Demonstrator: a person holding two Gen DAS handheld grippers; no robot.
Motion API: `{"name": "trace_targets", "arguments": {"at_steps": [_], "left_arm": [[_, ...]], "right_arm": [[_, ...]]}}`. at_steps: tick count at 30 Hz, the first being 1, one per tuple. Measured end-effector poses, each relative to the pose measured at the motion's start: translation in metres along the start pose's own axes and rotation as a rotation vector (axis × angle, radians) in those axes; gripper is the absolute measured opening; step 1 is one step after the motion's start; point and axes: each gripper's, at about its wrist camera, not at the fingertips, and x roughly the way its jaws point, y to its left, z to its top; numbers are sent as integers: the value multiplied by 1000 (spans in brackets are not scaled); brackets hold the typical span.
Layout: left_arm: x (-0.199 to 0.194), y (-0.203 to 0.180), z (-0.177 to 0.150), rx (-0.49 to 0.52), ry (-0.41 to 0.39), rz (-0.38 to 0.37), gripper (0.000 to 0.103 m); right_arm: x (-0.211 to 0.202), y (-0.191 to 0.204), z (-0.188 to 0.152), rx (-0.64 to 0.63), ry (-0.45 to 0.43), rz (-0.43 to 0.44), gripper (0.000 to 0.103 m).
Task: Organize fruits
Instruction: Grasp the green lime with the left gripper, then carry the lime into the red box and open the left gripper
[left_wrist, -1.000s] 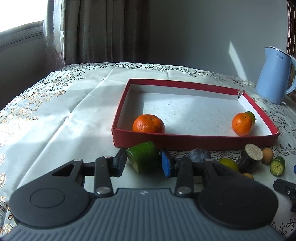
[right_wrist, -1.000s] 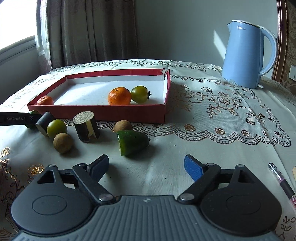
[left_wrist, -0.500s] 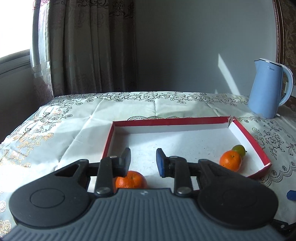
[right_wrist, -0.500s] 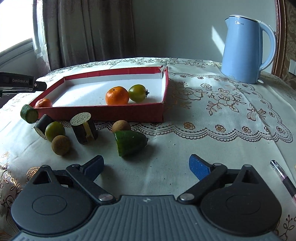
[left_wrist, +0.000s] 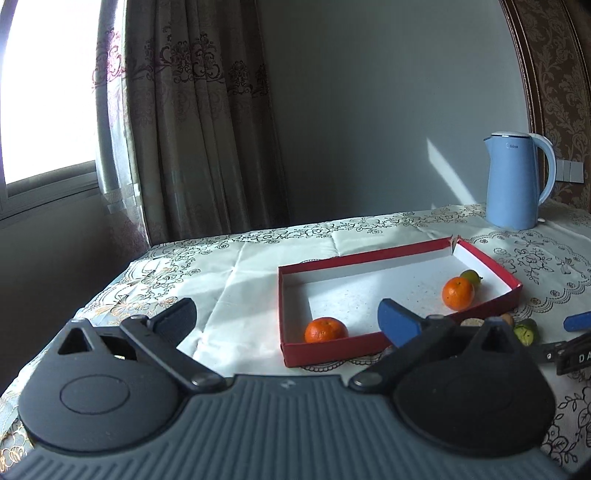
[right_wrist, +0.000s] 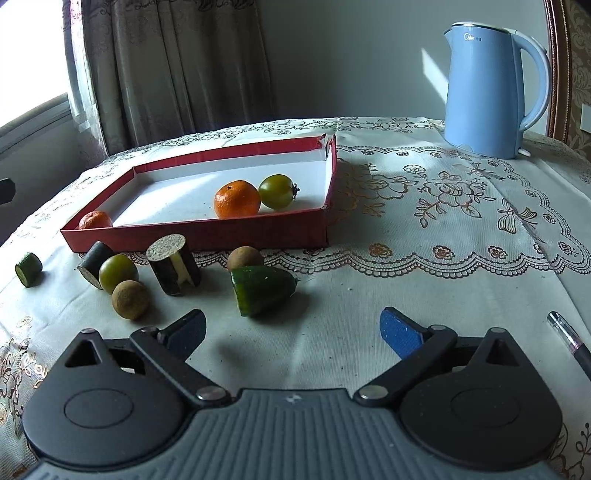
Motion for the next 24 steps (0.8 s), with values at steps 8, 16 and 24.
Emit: {"name": "trace_targets", "arguments": {"at_steps": [8, 16, 24], "left_arm": [[10, 31, -35, 14, 80, 41, 103], [71, 27, -48, -47, 273, 46, 80], [77, 27, -51, -79, 310, 10, 30]], "right_arm": [[0, 1, -1, -2, 0, -1, 102], [0, 0, -1, -9, 2, -5, 102], [0, 3, -1, -22, 8, -12, 103]]}}
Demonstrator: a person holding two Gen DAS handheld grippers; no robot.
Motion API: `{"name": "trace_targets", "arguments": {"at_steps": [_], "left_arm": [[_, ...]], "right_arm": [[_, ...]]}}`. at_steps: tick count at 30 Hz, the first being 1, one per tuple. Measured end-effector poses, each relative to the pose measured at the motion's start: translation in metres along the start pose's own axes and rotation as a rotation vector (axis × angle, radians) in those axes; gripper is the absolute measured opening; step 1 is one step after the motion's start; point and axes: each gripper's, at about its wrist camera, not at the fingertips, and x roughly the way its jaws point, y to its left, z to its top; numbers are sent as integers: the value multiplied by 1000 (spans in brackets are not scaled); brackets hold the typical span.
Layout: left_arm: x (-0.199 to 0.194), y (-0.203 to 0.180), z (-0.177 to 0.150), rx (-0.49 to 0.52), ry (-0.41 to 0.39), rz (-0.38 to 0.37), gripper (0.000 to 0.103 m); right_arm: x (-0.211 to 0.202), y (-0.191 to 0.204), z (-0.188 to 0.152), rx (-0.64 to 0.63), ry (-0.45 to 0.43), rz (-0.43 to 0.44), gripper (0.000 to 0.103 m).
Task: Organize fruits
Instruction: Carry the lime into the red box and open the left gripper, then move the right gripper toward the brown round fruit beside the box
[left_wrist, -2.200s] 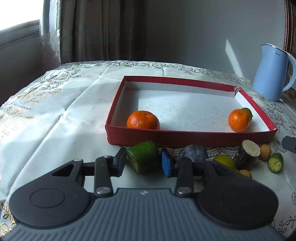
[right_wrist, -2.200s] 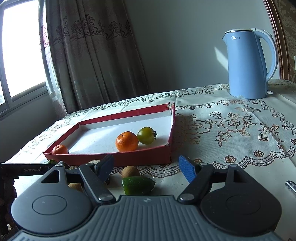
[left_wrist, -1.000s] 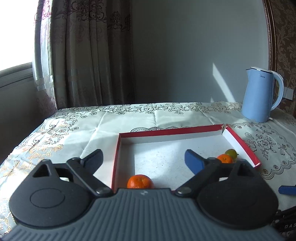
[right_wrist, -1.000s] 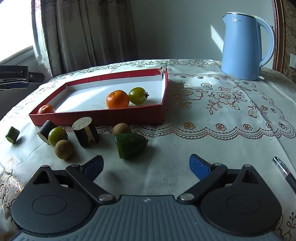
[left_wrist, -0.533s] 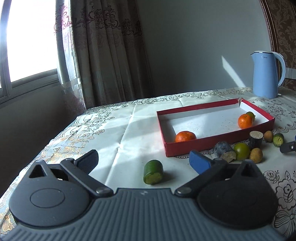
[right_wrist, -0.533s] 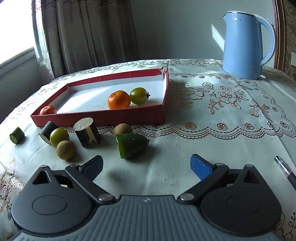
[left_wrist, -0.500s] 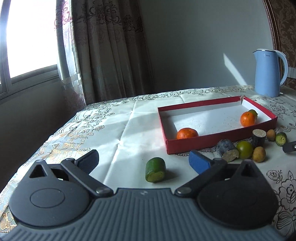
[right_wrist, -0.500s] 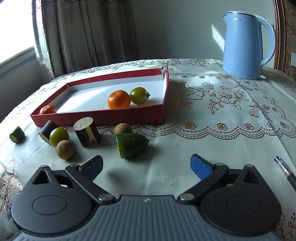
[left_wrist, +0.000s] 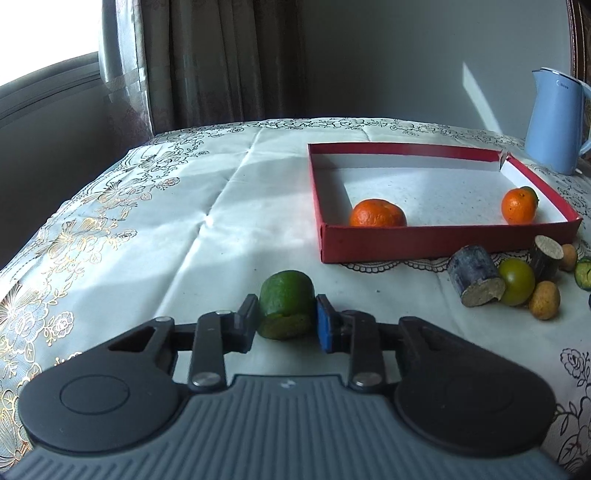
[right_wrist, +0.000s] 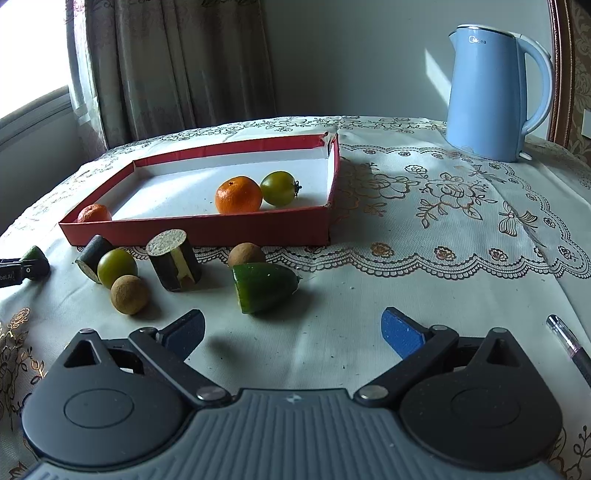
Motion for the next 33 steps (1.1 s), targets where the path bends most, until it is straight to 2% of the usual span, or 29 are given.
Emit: {"name": "trace_targets", "arguments": {"at_steps": [4, 10, 15, 18, 20, 22, 24, 26, 29, 30, 33], "left_arm": [[-11, -8, 9, 6, -27, -24, 29], [-14, -37, 47, 37, -111, -69, 30], [19, -73, 77, 54, -99, -106, 30], [44, -86, 86, 64, -79, -75, 30], [59, -86, 87, 49, -45, -79, 31], [62, -83, 85, 26, -38, -56, 40], [51, -78, 80, 26, -74, -14, 78], [28, -71, 73, 45, -149, 21, 93], [0, -59, 62, 67, -211, 54, 103], [-6, -55, 58, 61, -220, 58, 103], [-16, -33, 44, 2, -196, 85, 103]], "right_arm": [[0, 0, 0, 3, -1, 3, 103], [0, -2, 0, 12, -4, 11, 103], [0, -4, 0, 24, -9, 21, 103], [0, -5, 0, 26, -9, 24, 103], [0, -5, 0, 27, -10, 25, 103], [0, -4, 0, 29, -11, 27, 103], [-1, -5, 0, 30, -11, 28, 103], [-1, -5, 0, 31, -12, 29, 103], [-1, -5, 0, 30, -12, 29, 103], [-1, -5, 0, 30, -12, 29, 103], [-2, -6, 0, 34, -16, 36, 103]]}}
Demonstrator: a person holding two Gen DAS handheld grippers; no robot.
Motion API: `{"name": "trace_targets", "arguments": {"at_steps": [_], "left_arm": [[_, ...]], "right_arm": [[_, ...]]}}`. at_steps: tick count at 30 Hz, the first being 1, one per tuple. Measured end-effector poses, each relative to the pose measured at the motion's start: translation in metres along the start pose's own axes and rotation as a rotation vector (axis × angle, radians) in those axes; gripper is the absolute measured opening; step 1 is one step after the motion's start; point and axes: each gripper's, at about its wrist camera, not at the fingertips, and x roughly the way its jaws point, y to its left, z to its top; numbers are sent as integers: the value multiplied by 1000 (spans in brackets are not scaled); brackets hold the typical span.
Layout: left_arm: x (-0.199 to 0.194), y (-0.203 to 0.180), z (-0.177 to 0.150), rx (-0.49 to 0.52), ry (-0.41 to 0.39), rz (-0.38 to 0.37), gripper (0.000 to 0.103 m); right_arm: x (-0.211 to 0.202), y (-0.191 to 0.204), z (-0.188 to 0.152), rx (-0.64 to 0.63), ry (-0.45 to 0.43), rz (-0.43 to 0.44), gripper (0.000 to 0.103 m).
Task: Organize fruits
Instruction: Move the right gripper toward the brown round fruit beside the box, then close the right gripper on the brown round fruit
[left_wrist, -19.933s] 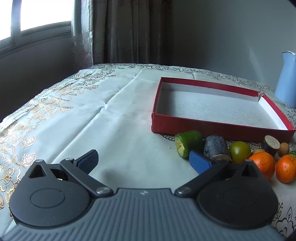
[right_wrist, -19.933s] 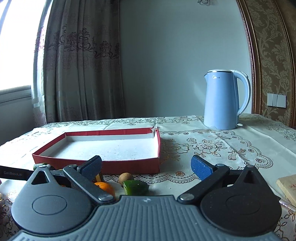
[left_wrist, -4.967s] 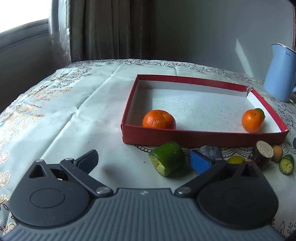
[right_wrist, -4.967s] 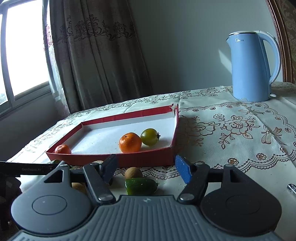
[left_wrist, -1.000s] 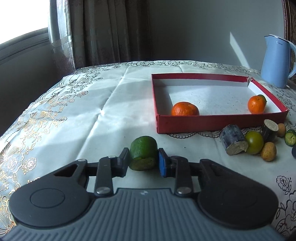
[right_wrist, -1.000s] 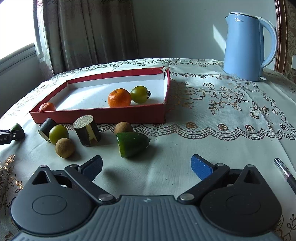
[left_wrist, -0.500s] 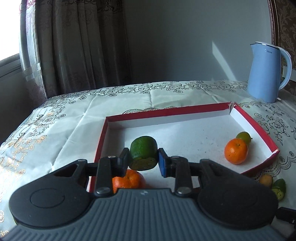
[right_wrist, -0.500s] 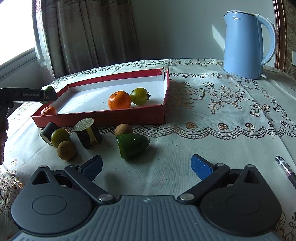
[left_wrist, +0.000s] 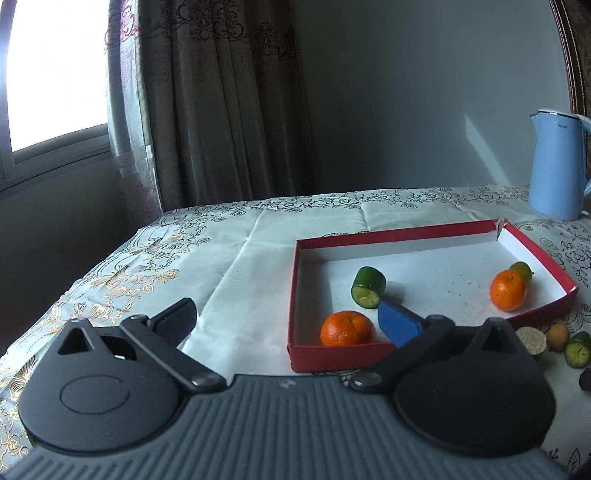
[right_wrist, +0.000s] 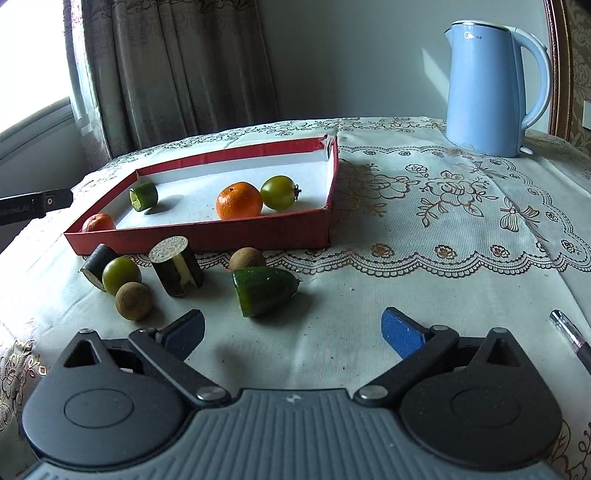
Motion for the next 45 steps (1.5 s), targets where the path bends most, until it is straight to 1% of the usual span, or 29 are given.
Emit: {"name": "trace_targets", "arguments": {"at_steps": [3, 6, 8, 10, 13, 16, 20, 23, 24, 28, 32, 35, 36, 38, 39, 40, 45], "left_arm": [[3, 21, -14, -79, 48, 29, 103], [15, 37, -25, -154, 110, 70, 103], [21, 42, -32, -183, 137, 85, 103], [26, 44, -34, -194, 171, 77, 103], [25, 47, -35, -211, 165, 67, 103], [27, 48, -37, -218, 177, 49, 103], [27, 53, -38, -251, 175, 30, 103], [25, 56, -39, -273, 173, 20, 103], [25, 56, -39, -276, 172, 18, 103], [25, 56, -38, -282, 168, 8, 103], [25, 58, -39, -290, 166, -1, 103], [25, 59, -39, -299, 165, -5, 103], [25, 59, -39, -300, 165, -6, 103], [25, 60, -39, -301, 165, -6, 103], [25, 60, -39, -301, 165, -6, 103], [25, 59, -39, -299, 164, -5, 103], [25, 57, -39, -286, 168, -2, 103]], "right_arm": [[-4, 0, 0, -11, -21, 32, 102], [-12, 10, -3, -66, -76, 69, 102], [-17, 19, -4, -108, -107, 91, 102], [-19, 33, -4, -141, -115, 132, 102], [-20, 55, -3, -204, -132, 160, 101], [-15, 76, -2, -264, -122, 187, 101], [-5, 91, 0, -295, -99, 205, 100], [4, 95, 1, -295, -67, 211, 83], [6, 96, 1, -295, -55, 213, 80], [12, 100, 0, -298, -40, 204, 77], [18, 102, 0, -292, -20, 208, 57], [21, 104, 0, -291, -8, 201, 53], [22, 104, 1, -290, -3, 203, 48], [23, 104, 1, -285, 0, 196, 42], [23, 103, 2, -283, 1, 188, 35], [25, 102, 2, -274, 4, 182, 31], [22, 102, 2, -271, -2, 182, 30]]}}
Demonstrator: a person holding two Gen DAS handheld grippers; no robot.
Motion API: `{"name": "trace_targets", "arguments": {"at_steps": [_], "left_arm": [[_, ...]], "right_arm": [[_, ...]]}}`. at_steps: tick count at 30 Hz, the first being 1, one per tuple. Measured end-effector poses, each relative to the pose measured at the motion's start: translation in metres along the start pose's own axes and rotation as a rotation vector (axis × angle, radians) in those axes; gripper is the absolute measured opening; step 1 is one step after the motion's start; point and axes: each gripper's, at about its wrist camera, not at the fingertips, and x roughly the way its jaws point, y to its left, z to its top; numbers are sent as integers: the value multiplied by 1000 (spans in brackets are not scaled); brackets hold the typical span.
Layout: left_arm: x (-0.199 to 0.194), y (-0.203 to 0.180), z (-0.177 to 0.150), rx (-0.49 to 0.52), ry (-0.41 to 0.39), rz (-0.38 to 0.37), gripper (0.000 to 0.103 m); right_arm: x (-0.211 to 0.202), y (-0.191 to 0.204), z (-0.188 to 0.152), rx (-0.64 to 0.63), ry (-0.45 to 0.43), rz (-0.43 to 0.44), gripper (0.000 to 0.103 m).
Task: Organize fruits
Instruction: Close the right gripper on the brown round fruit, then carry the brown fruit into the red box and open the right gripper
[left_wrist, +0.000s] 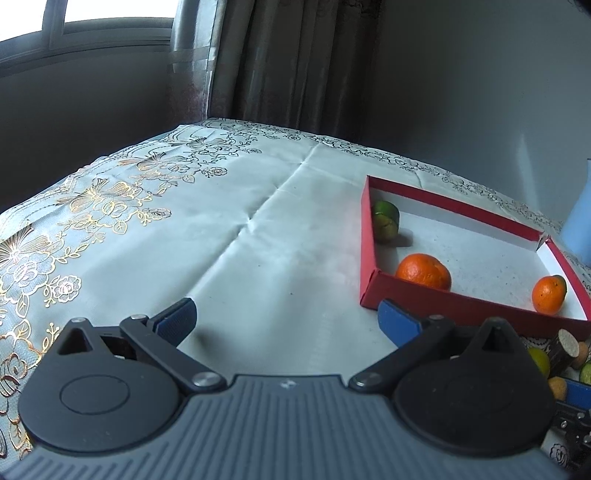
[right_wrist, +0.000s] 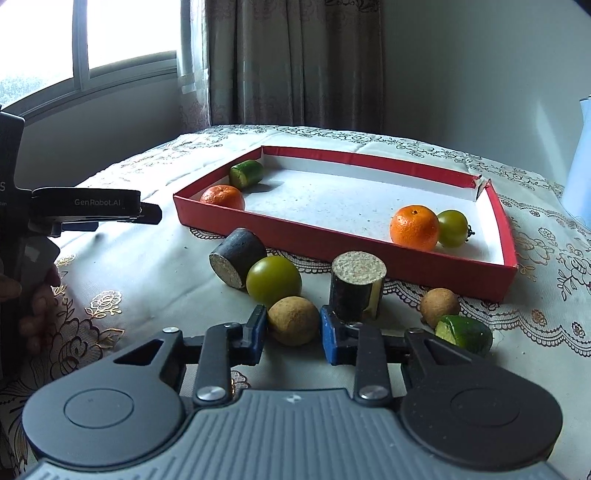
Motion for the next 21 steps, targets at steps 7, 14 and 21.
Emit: {"name": "trace_targets", "arguments": {"at_steps": [7, 14, 21], "left_arm": [[2, -2, 0, 10, 12, 18, 103], [2, -4, -1, 25, 18, 35, 103], [4, -4, -1, 27, 30, 42, 103]], "right_arm": [[-16, 0, 3, 13, -47, 13, 30], [-24, -1, 5, 19, -70, 13, 30], [-24, -4, 4, 27, -81, 15, 30]]}}
